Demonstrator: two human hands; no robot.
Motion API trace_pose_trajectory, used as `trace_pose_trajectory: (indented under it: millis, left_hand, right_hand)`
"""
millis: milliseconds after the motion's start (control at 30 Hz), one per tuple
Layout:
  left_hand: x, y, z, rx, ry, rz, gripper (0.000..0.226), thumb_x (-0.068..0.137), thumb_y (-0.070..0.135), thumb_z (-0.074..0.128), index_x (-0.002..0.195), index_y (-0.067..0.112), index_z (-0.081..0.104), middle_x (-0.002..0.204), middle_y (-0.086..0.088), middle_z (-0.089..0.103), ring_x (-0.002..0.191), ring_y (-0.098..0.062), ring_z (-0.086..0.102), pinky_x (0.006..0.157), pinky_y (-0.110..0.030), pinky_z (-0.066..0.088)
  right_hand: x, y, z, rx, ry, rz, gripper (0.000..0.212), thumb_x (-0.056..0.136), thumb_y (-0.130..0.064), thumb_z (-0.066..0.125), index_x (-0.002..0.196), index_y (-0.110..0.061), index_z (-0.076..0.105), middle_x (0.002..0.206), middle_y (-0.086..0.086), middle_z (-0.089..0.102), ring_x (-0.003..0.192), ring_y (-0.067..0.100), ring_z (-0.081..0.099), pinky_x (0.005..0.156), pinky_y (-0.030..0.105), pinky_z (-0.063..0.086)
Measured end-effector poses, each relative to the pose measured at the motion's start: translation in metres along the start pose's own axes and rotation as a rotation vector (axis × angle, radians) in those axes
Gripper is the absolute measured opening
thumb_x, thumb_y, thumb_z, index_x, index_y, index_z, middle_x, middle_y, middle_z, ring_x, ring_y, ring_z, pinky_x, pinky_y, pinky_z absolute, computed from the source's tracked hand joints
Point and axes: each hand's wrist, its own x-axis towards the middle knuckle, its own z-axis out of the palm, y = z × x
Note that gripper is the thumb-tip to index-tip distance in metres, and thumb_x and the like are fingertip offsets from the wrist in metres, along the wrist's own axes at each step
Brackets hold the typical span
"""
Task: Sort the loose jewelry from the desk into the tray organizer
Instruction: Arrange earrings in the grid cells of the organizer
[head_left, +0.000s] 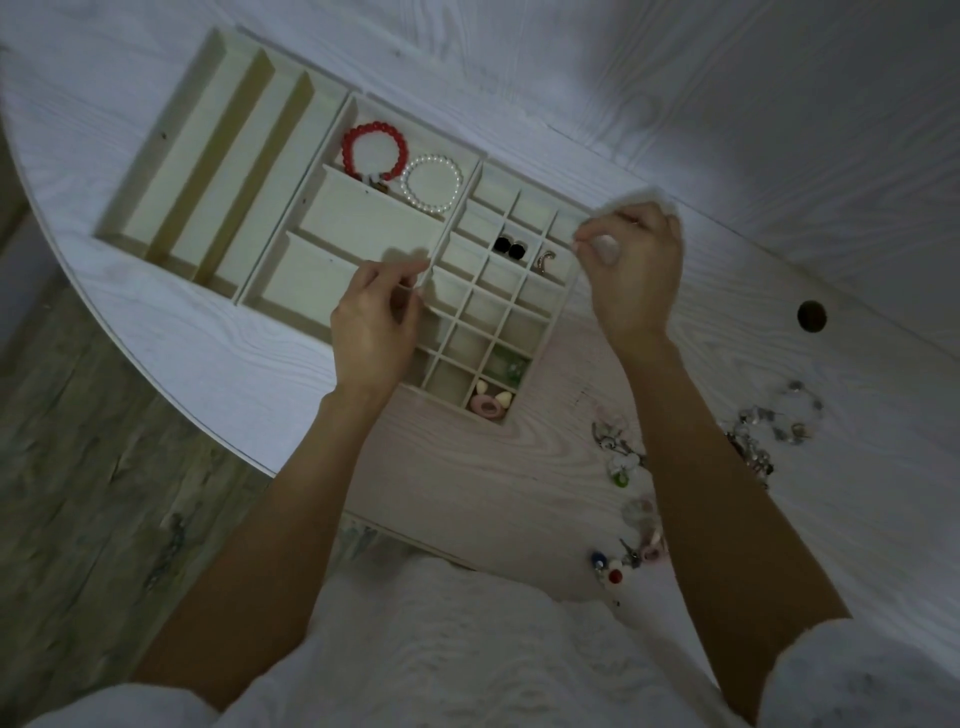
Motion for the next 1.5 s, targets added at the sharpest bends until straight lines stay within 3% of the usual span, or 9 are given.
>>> trace_pose_trajectory:
  millis: [100,333,433,600,867,1133,1200,1333,1500]
  left_hand:
    - [0.000,0.001,0.000,-0.002,-0.001,-0.011,0.029,0.087,0.009,0.063,0.114,0.018,0.067,0.098,-0.003,0.062,0.076,0.002,0.048,0.072,-0.014,0.039]
    - [0.003,0.003,-0.003,0.010,-0.059,-0.030,0.028,0.088,0.012,0.062,0.115,0.017,0.067,0.100,-0.006,0.061,0.078,-0.014,0.057,0.075,-0.026,0.045]
    - [0.002,0.004,-0.003,0.008,-0.061,-0.028,0.028,0.088,0.013,0.062,0.115,0.016,0.067,0.100,-0.007,0.061,0.079,-0.016,0.058,0.075,-0.027,0.045]
    - [0.003,0.005,-0.003,0.014,-0.072,-0.053,0.028,0.088,0.012,0.062,0.115,0.017,0.067,0.100,-0.006,0.061,0.079,-0.014,0.056,0.075,-0.024,0.042]
    - [0.002,0.004,-0.001,0.024,-0.055,-0.047,0.027,0.087,0.013,0.062,0.114,0.017,0.067,0.097,-0.006,0.061,0.076,-0.010,0.051,0.071,-0.024,0.041]
    - [0.000,0.003,0.001,0.017,-0.024,-0.047,0.024,0.088,0.013,0.063,0.112,0.016,0.067,0.096,-0.006,0.061,0.077,-0.012,0.053,0.070,-0.025,0.043]
    - [0.000,0.002,0.002,0.016,-0.022,-0.047,0.024,0.088,0.014,0.063,0.112,0.016,0.067,0.096,-0.005,0.061,0.076,-0.009,0.051,0.069,-0.024,0.041]
    - [0.002,0.002,0.000,-0.003,-0.023,-0.059,0.025,0.087,0.012,0.065,0.111,0.017,0.068,0.095,-0.004,0.062,0.076,-0.008,0.050,0.071,-0.022,0.040]
    - [0.003,0.002,-0.001,-0.012,-0.038,-0.052,0.025,0.087,0.013,0.065,0.111,0.016,0.068,0.096,-0.004,0.062,0.078,-0.008,0.052,0.072,-0.022,0.041]
  right_hand:
    - [-0.016,0.030,-0.035,0.103,0.061,0.006,0.011,0.080,-0.016,0.067,0.089,-0.012,0.072,0.092,0.008,0.062,0.087,0.019,0.052,0.075,0.014,0.033]
    - [-0.076,0.083,-0.054,0.059,-0.222,0.078,0.023,0.084,-0.012,0.066,0.107,-0.013,0.066,0.105,0.008,0.061,0.085,0.018,0.056,0.075,0.031,0.046]
    - [-0.082,0.078,-0.032,0.054,-0.280,0.067,0.021,0.083,-0.014,0.068,0.103,-0.011,0.065,0.103,0.009,0.060,0.080,0.015,0.054,0.075,0.025,0.044]
    - [-0.075,0.063,-0.012,0.000,-0.199,-0.027,0.008,0.087,-0.012,0.063,0.089,-0.004,0.067,0.087,0.010,0.066,0.076,0.023,0.060,0.067,0.022,0.039]
    - [-0.052,0.054,-0.010,-0.039,-0.173,0.026,0.016,0.087,-0.015,0.060,0.091,-0.006,0.072,0.092,0.012,0.065,0.083,0.026,0.060,0.071,0.026,0.040]
    - [-0.027,0.008,-0.008,0.262,-0.050,-0.001,0.011,0.084,-0.011,0.066,0.091,-0.007,0.074,0.082,0.000,0.071,0.071,0.007,0.063,0.071,0.015,0.051]
    - [-0.024,0.002,0.003,0.206,-0.071,-0.009,0.010,0.082,-0.012,0.067,0.088,-0.009,0.075,0.083,0.005,0.071,0.073,0.014,0.062,0.067,0.022,0.050]
    - [-0.020,0.001,0.017,0.008,-0.082,0.056,0.014,0.080,-0.022,0.071,0.089,-0.012,0.075,0.096,0.008,0.061,0.091,0.023,0.054,0.072,0.018,0.035]
    - [-0.021,-0.004,0.015,-0.115,-0.065,0.038,0.021,0.085,-0.029,0.065,0.092,-0.012,0.075,0.098,0.010,0.058,0.093,0.026,0.051,0.079,0.029,0.042]
